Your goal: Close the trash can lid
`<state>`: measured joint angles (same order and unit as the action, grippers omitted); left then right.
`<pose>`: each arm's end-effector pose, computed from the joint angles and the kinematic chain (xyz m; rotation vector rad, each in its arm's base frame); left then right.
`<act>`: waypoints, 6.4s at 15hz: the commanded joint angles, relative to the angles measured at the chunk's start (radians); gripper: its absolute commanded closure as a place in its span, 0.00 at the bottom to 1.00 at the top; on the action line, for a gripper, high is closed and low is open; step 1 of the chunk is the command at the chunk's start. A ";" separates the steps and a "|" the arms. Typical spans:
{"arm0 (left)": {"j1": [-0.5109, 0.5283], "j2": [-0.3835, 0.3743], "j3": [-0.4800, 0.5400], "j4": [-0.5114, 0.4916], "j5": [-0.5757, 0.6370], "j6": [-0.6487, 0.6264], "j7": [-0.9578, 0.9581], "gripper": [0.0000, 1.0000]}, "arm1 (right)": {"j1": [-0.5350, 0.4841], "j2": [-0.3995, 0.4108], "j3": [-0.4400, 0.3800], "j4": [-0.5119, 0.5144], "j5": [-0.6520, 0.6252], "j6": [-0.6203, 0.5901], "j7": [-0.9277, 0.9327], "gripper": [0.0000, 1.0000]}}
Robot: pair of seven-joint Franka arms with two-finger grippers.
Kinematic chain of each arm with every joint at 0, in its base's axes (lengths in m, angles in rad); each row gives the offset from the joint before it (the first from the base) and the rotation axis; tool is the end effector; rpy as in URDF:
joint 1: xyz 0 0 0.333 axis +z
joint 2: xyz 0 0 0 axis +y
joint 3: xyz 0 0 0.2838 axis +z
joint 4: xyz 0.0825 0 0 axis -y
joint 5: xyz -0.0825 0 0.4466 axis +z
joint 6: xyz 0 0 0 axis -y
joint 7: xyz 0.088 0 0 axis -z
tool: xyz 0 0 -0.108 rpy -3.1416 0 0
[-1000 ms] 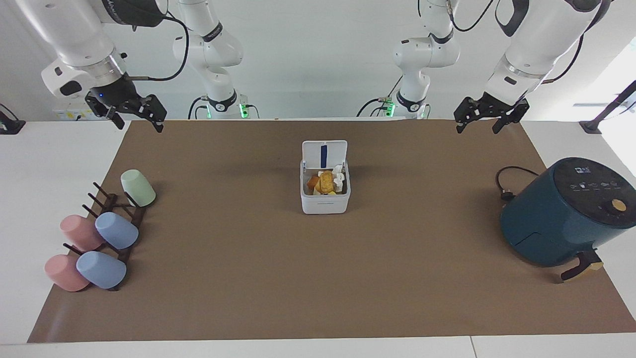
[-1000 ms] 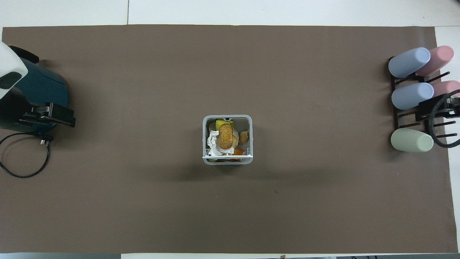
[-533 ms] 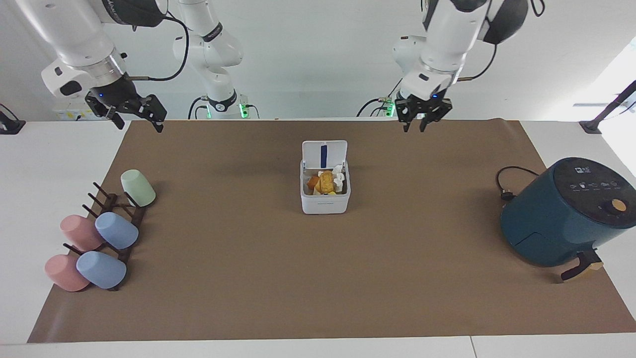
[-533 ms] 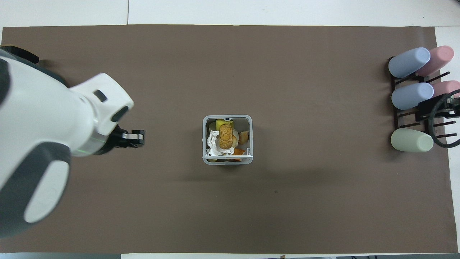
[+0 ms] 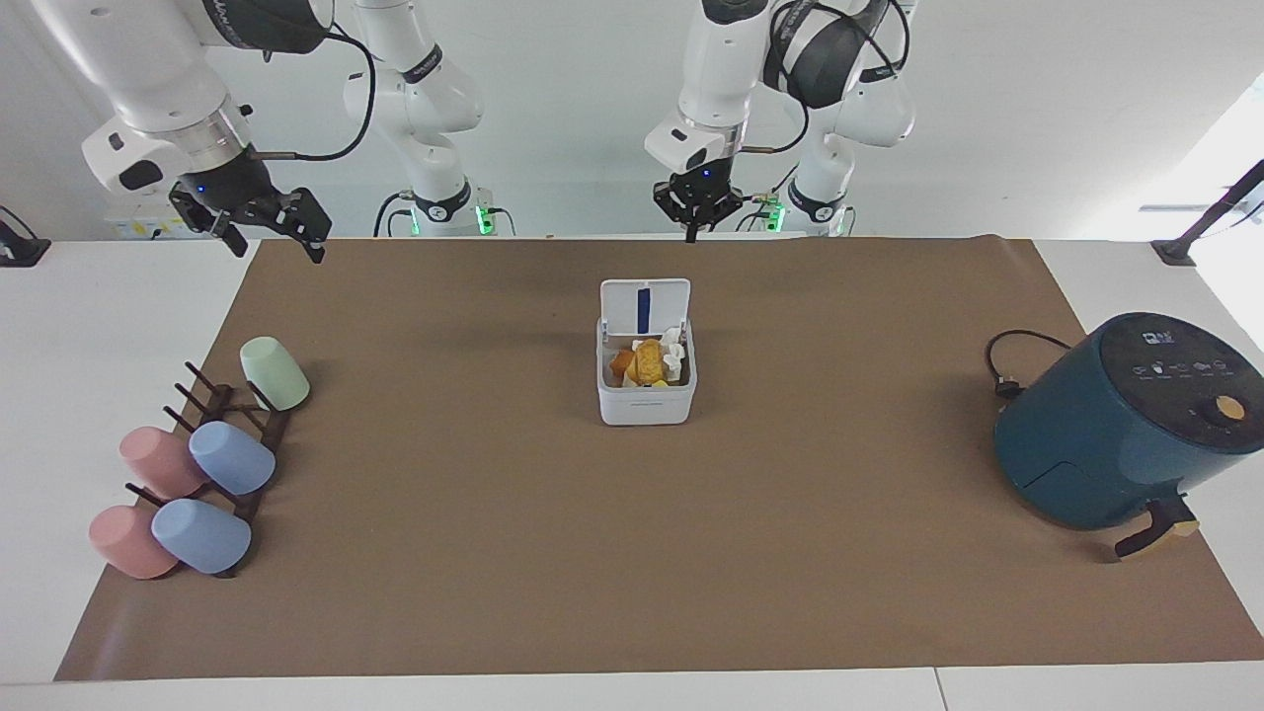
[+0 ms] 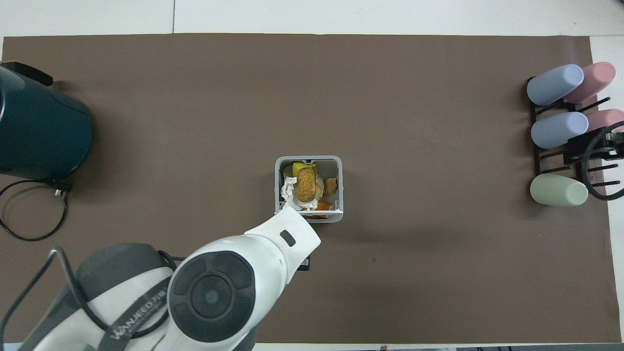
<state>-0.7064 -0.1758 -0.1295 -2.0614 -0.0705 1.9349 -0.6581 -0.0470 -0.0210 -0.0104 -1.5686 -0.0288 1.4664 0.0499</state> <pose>0.3808 -0.4313 0.4627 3.0677 -0.2349 0.0085 0.5989 -0.0378 0.5966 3.1062 -0.1697 -0.1265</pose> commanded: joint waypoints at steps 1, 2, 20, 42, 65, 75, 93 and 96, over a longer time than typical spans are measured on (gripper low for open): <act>-0.047 0.051 0.022 -0.022 -0.014 0.110 -0.057 1.00 | -0.007 -0.016 0.003 -0.019 -0.002 0.006 -0.024 0.00; -0.050 0.067 0.022 -0.022 -0.014 0.140 -0.072 1.00 | -0.007 -0.016 0.003 -0.019 -0.002 0.006 -0.024 0.00; 0.088 0.329 0.031 0.219 -0.015 0.266 -0.075 1.00 | -0.007 -0.016 0.003 -0.019 -0.002 0.006 -0.024 0.00; 0.131 0.487 0.033 0.260 -0.012 0.430 -0.084 1.00 | -0.007 -0.016 0.003 -0.019 -0.002 0.006 -0.024 0.00; 0.329 0.284 0.033 0.397 0.012 -0.091 0.115 0.74 | -0.007 -0.016 0.003 -0.019 -0.002 0.006 -0.024 0.00; 0.672 0.147 0.037 0.430 0.012 -0.368 0.574 0.00 | -0.007 -0.016 0.003 -0.019 -0.002 0.006 -0.024 0.00; 0.610 0.157 0.087 0.501 0.052 -0.465 0.620 0.00 | -0.007 -0.016 0.003 -0.019 -0.002 0.006 -0.024 0.00; 0.650 0.157 0.045 0.500 0.051 -0.464 0.618 0.00 | -0.007 -0.016 0.003 -0.019 -0.002 0.006 -0.024 0.00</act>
<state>-0.0803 -0.0234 -0.0612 -1.5776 -0.0311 1.4917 -0.0370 -0.0470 -0.0210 -0.0104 -1.5687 -0.0288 1.4664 0.0499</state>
